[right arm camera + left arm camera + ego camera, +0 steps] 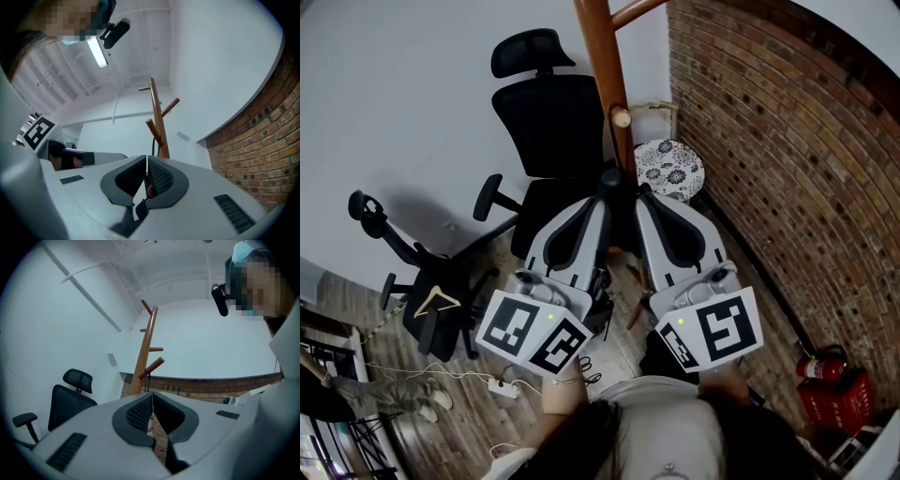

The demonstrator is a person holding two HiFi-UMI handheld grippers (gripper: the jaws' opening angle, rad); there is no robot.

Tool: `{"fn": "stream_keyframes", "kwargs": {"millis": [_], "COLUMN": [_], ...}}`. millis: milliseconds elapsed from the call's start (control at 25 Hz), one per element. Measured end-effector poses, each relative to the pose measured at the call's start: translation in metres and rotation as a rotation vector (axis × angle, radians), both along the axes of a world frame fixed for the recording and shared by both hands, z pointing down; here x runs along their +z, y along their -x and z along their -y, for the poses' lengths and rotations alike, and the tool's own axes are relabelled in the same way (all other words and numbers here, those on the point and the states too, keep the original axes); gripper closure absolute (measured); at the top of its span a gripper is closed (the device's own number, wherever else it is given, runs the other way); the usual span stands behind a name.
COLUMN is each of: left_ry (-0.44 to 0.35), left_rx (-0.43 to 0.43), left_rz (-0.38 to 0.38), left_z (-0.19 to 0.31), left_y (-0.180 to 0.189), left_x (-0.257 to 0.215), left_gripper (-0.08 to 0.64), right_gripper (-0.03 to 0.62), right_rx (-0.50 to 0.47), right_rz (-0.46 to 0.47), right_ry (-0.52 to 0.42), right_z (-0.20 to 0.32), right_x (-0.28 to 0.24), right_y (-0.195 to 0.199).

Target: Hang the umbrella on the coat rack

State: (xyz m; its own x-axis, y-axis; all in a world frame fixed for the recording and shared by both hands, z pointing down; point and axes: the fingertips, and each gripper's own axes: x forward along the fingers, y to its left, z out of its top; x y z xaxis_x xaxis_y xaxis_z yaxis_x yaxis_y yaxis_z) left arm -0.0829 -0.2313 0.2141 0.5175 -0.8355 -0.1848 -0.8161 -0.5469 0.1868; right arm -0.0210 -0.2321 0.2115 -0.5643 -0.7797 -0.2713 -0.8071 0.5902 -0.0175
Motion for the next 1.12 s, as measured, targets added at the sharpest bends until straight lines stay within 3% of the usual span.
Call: {"fn": "stream_keyframes", "kwargs": {"millis": [1120], "left_ry": [0.029], "left_rx": [-0.041], "left_rz": [0.052], "left_z": [-0.092], "left_y": [0.012], "left_x": [0.028], "left_gripper": [0.552], "right_gripper": [0.555], "right_rx": [0.041], "right_rz": [-0.027], "right_ry": [0.062], "right_z": [-0.085], "right_x": [0.028], "right_y": [-0.002]}}
